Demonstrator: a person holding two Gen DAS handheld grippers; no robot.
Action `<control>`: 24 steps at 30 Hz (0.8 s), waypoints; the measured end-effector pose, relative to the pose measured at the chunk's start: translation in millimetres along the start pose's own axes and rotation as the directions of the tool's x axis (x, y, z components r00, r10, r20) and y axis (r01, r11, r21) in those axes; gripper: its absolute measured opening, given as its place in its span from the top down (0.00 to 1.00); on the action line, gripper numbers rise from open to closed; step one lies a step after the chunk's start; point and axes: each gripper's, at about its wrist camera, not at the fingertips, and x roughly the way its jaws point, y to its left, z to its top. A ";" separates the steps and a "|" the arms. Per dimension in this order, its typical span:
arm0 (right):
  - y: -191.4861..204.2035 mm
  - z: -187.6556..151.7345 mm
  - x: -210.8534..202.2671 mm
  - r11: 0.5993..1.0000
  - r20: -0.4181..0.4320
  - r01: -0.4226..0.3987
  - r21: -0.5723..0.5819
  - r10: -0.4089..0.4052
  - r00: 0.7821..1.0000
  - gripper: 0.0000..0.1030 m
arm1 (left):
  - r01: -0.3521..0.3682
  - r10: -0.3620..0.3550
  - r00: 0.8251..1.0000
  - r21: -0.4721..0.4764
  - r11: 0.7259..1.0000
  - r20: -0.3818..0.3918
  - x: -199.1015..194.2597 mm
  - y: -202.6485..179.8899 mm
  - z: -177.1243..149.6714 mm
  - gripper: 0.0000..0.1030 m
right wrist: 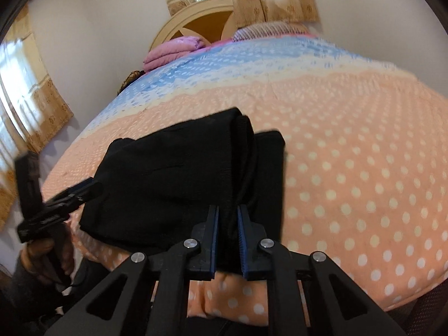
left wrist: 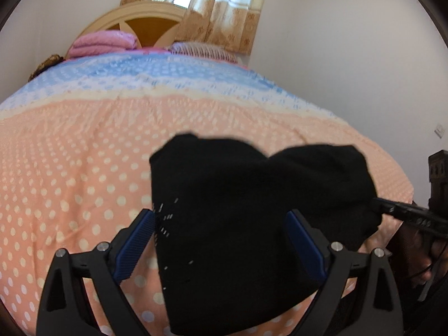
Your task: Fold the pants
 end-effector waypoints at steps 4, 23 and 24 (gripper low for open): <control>-17.0 -1.3 7.7 0.998 -0.058 -0.043 0.052 0.046 0.997 0.86 | -0.005 0.005 0.999 -0.009 1.000 -0.044 10.5 4.3 -7.2 0.06; -10.6 41.6 32.7 0.993 -0.007 -0.040 0.107 0.041 0.999 0.86 | -0.026 0.027 0.999 -0.017 1.000 0.018 -6.1 11.4 1.7 0.06; -10.3 39.7 24.9 0.993 0.014 -0.052 0.104 0.050 0.999 0.88 | -0.025 0.025 0.999 -0.016 1.000 0.022 -6.4 11.5 1.9 0.06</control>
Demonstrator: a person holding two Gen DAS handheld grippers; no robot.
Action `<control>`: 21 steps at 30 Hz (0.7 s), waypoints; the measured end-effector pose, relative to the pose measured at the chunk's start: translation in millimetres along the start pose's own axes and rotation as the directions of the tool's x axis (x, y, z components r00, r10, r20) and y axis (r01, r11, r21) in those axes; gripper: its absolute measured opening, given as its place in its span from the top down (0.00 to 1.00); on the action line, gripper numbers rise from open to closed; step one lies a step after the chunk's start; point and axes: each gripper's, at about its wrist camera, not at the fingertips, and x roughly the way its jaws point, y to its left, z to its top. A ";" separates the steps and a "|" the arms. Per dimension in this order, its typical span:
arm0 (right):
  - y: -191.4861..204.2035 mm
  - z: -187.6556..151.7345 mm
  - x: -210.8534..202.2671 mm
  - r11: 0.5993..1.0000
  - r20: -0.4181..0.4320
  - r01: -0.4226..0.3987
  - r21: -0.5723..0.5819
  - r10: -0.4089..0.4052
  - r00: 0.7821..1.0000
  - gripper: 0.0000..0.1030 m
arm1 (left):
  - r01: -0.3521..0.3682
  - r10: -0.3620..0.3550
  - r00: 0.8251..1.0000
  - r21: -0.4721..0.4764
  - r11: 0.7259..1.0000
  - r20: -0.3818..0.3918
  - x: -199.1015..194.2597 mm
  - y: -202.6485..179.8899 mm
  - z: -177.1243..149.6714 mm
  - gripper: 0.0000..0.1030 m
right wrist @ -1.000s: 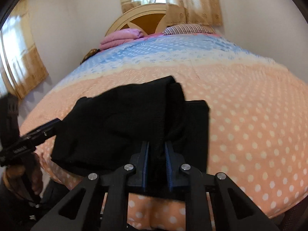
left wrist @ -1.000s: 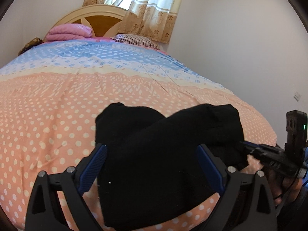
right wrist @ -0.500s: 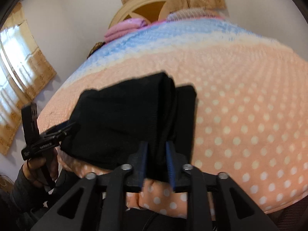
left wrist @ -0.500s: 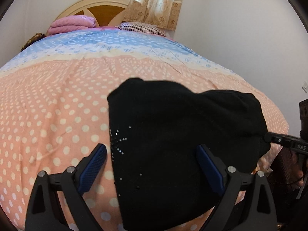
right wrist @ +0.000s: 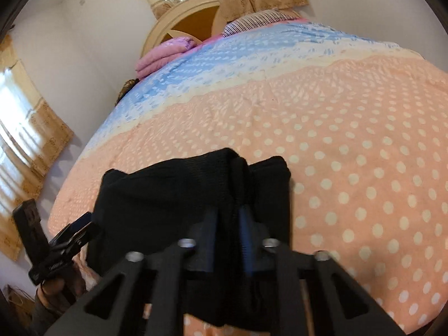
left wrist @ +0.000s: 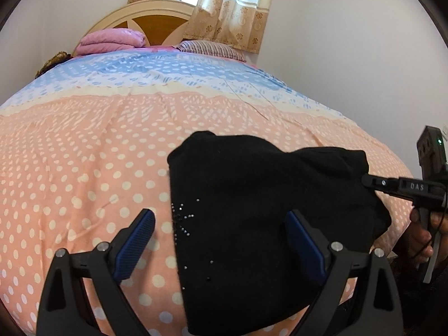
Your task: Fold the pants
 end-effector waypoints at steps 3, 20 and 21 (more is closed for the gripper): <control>-2.1 -4.0 -21.7 1.000 0.056 0.010 -0.018 -0.009 0.998 0.90 | -0.002 0.002 1.000 0.006 1.000 0.001 1.2 -0.7 0.0 0.06; 20.8 12.2 -40.3 0.991 0.216 0.106 -0.087 -0.085 0.973 0.60 | -0.028 0.030 0.999 0.069 0.997 -0.028 13.6 -10.2 -7.9 0.01; 30.4 14.0 -38.3 0.991 0.211 0.068 -0.115 -0.042 0.977 0.52 | -0.027 0.029 0.999 0.068 0.997 -0.029 14.4 -10.4 -7.8 0.01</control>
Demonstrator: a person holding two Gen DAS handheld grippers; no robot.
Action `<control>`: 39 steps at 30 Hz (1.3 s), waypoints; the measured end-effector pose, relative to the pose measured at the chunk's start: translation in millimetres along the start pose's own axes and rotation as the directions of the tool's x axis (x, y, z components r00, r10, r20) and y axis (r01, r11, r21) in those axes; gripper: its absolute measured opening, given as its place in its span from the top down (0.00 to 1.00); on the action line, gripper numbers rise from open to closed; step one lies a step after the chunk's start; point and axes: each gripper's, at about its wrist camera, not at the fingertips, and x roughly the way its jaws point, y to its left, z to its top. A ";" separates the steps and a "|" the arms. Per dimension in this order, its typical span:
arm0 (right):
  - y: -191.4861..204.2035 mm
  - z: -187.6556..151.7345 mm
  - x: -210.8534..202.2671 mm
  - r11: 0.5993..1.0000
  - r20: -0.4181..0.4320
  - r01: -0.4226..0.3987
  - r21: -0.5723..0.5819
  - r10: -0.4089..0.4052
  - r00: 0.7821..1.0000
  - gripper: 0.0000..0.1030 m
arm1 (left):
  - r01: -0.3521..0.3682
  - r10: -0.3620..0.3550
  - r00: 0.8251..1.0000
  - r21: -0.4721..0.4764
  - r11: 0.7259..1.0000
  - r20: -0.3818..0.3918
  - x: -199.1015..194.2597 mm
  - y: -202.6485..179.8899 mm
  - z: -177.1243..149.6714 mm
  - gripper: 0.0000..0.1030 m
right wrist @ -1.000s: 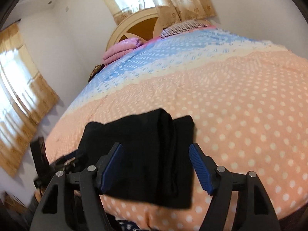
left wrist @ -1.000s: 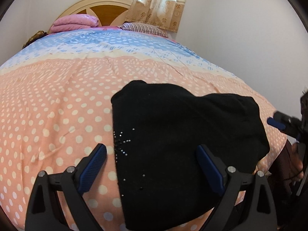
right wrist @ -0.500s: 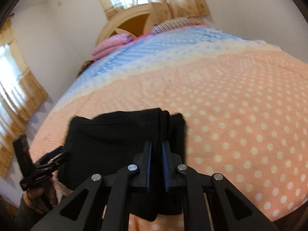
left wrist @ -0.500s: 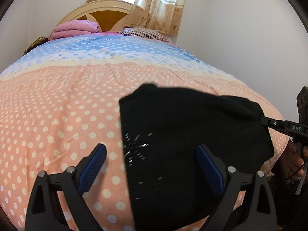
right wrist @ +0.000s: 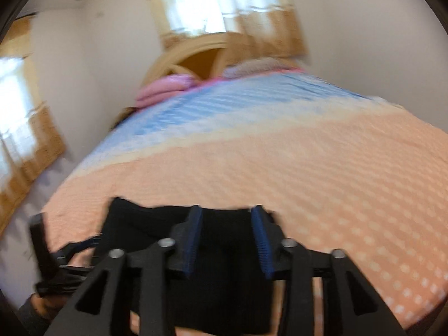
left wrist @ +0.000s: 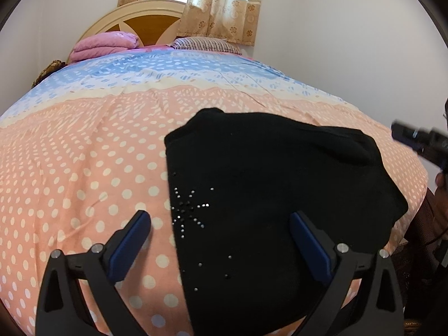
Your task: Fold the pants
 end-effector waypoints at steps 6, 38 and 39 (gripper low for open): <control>44.4 -6.7 53.3 0.986 -0.149 -0.143 -0.088 0.129 0.980 0.49 | 0.002 -0.002 1.000 0.000 1.000 -0.003 -0.3 0.1 0.0 0.01; -10.8 -74.8 -6.3 0.996 -0.185 0.004 -0.091 -0.021 0.982 0.82 | -0.078 0.076 0.995 0.031 0.996 0.068 -21.7 -6.6 9.4 0.00; -14.0 -72.6 -8.4 0.997 -0.188 0.000 -0.082 -0.015 0.982 0.90 | -0.083 0.080 0.993 0.033 0.996 0.084 -24.5 -6.7 11.9 0.00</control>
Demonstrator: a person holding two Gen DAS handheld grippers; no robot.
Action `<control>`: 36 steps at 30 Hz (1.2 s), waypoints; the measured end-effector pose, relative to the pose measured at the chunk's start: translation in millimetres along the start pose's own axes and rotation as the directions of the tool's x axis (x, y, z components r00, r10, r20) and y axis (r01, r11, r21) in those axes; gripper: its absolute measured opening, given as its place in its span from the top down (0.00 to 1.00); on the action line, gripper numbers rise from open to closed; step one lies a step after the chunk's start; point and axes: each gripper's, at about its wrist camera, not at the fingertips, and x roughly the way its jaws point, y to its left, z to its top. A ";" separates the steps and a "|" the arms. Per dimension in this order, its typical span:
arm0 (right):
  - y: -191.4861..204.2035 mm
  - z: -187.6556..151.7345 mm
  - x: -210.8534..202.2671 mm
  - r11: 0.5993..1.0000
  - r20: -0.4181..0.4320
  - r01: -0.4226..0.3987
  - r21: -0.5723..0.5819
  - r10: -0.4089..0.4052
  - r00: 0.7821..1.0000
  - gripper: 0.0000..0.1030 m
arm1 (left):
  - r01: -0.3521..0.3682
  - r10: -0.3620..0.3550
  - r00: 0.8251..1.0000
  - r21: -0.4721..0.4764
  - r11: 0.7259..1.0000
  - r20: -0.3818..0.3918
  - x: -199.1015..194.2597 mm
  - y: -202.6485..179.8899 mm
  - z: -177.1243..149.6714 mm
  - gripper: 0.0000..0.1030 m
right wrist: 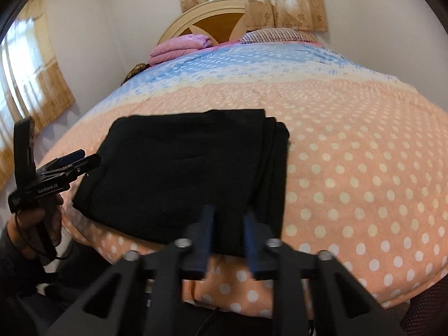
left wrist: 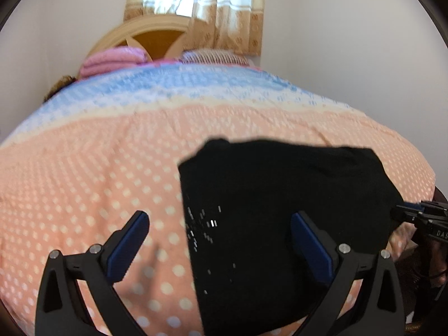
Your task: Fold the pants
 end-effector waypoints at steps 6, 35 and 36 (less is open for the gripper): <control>-1.0 -8.5 -8.9 0.997 -0.037 0.053 -0.048 -0.054 0.998 0.94 | -0.027 0.026 0.999 0.045 0.999 0.028 7.3 -2.6 16.1 0.00; -13.5 49.1 27.1 0.999 0.093 -0.013 0.049 0.009 0.996 0.56 | -0.032 0.035 0.996 0.042 0.999 -0.080 37.8 -3.3 19.6 0.00; -9.8 47.8 19.2 0.999 0.102 0.006 0.034 -0.010 0.995 0.51 | -0.033 0.036 0.997 0.047 0.998 -0.069 29.4 -4.7 17.4 0.00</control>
